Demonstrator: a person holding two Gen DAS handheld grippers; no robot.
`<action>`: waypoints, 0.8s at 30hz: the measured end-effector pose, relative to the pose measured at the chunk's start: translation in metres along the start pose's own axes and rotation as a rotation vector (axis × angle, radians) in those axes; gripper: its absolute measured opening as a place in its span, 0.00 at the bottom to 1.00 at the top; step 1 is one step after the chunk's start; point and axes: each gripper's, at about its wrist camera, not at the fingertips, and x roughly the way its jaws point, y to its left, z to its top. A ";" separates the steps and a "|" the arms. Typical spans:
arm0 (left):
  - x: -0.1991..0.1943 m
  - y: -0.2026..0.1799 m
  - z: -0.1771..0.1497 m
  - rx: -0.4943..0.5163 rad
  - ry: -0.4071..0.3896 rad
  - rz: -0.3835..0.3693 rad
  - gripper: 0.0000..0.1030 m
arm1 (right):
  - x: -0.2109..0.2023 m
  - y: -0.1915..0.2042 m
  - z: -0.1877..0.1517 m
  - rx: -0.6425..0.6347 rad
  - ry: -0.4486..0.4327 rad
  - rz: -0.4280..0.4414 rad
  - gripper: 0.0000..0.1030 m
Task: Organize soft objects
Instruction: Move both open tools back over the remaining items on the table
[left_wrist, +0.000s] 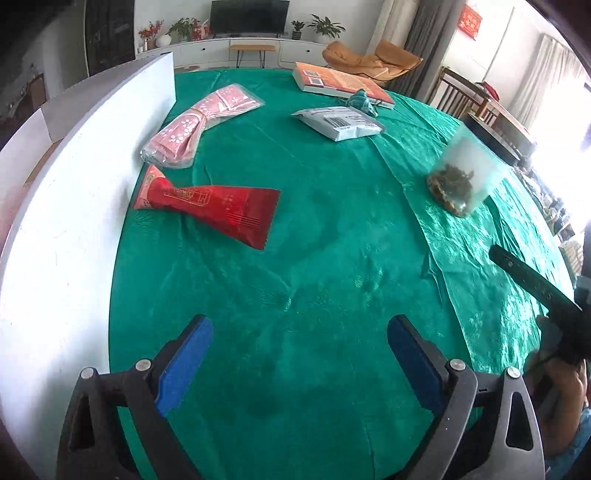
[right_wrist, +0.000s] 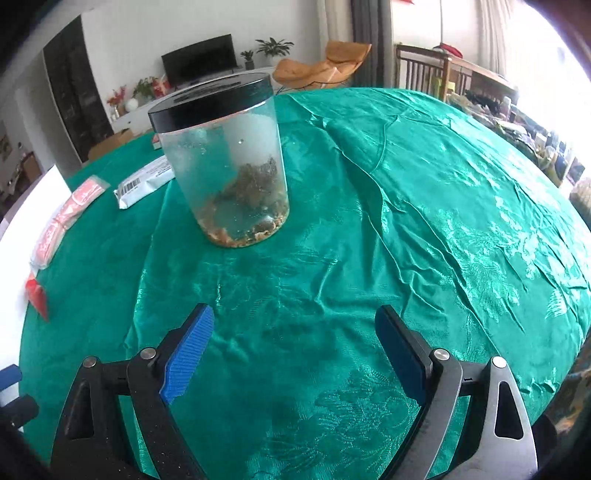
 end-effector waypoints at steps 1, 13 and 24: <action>0.006 0.005 0.008 -0.042 -0.007 0.013 0.92 | -0.002 -0.001 -0.001 0.007 -0.008 0.012 0.88; 0.081 -0.011 0.092 -0.006 -0.094 -0.119 0.94 | -0.010 0.013 -0.007 -0.049 -0.072 0.049 0.88; 0.029 -0.045 0.043 0.298 -0.165 0.025 0.94 | -0.010 0.000 -0.005 0.021 -0.078 0.088 0.88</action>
